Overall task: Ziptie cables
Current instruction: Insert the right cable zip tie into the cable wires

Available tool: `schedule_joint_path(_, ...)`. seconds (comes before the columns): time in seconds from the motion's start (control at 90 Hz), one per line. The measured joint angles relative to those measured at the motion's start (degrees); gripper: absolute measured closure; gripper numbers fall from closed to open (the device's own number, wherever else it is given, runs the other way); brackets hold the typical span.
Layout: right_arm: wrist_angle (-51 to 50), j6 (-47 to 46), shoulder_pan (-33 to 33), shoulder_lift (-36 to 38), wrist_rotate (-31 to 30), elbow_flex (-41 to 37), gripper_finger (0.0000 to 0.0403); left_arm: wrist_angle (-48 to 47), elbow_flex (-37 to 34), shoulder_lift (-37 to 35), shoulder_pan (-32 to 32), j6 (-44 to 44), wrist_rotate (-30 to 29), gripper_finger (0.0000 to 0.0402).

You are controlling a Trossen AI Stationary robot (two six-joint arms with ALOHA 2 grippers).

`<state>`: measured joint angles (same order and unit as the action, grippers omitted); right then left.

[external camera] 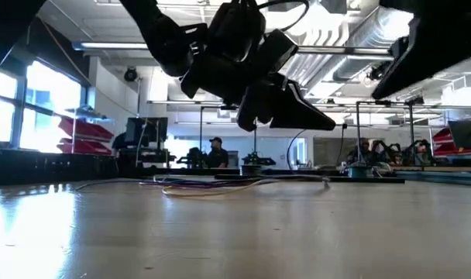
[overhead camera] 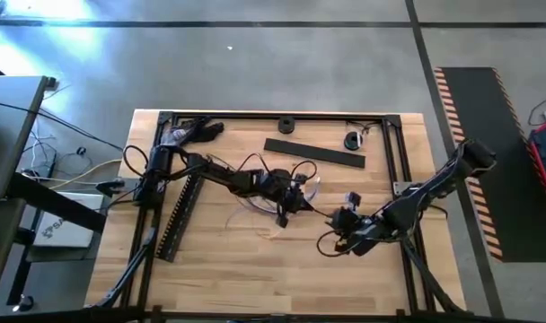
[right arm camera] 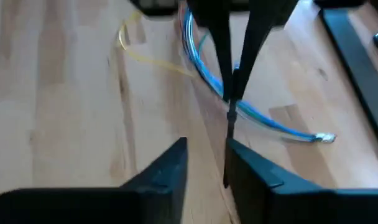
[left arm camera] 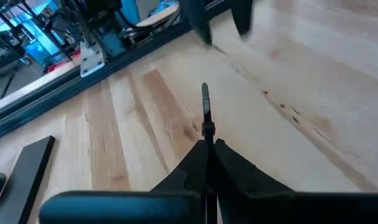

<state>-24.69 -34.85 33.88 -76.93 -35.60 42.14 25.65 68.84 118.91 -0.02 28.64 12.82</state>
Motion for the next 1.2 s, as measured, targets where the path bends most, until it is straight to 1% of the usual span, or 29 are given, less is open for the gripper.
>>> schedule_joint_path(0.089,1.9,-0.13,-1.41,0.0,-0.36,-1.95,0.0257,-0.05,0.0,0.0,-0.23,0.0,0.0,0.0401)
schedule_joint_path(0.167,1.85,-0.92,-2.5,0.0,-0.64,-2.78,0.0248,-0.07,0.0,0.0,-0.41,0.02,-0.05,0.0401)
schedule_joint_path(0.244,2.64,0.25,-3.3,0.0,-0.17,-3.1,0.0252,0.03,0.0,0.0,-0.46,0.02,-0.05,0.0401)
schedule_joint_path(0.322,4.87,1.92,-3.87,-0.09,1.71,-4.04,0.0261,0.25,0.0,0.0,-0.46,-0.04,-0.07,0.0401)
schedule_joint_path(0.444,9.17,5.5,-4.01,-0.49,2.7,-4.56,0.0269,0.86,0.0,0.0,-0.46,-0.07,-0.14,0.0401)
schedule_joint_path(0.578,10.35,6.84,-4.03,-1.68,1.12,-4.6,0.0273,1.28,0.0,0.0,-0.63,-0.54,-0.2,0.0401)
schedule_joint_path(0.667,10.33,6.86,-4.27,-2.61,1.11,-4.6,0.03,1.22,0.0,0.0,-0.76,-0.96,-0.2,0.0401)
schedule_joint_path(0.711,10.29,6.86,-4.27,-2.85,1.12,-4.6,0.0324,1.22,0.0,0.0,-0.76,-1.01,-0.2,0.0401)
schedule_joint_path(0.778,10.45,7.06,-4.27,-2.86,1.07,-4.58,0.0372,1.28,0.0,0.0,-0.8,-1.19,-0.34,0.0401)
schedule_joint_path(0.811,10.45,7.75,-4.16,-2.88,0.95,-4.58,0.0387,1.28,0.0,0.0,-0.81,-1.51,-0.78,0.0401)
schedule_joint_path(0.878,10.11,7.49,-3.88,-2.93,0.22,-4.4,0.0396,1.14,0.0,0.0,-0.82,-2.4,-1.42,0.0399)
schedule_joint_path(0.944,9.64,6.79,-4.06,-2.93,0.41,-3.73,0.04,1.13,0.0,0.0,-0.77,-3.47,-1.28,0.0387)
schedule_joint_path(1.011,8.84,5.53,-4.59,-2.93,1.44,-3.05,0.0401,1.27,0.0,0.0,-0.74,-4.06,-1.31,0.0368)
schedule_joint_path(1.2,7.38,4.72,-5.24,-2.93,2.05,-2.08,0.0402,3.81,0.11,-0.04,-0.83,-6.56,0.0,0.0292)
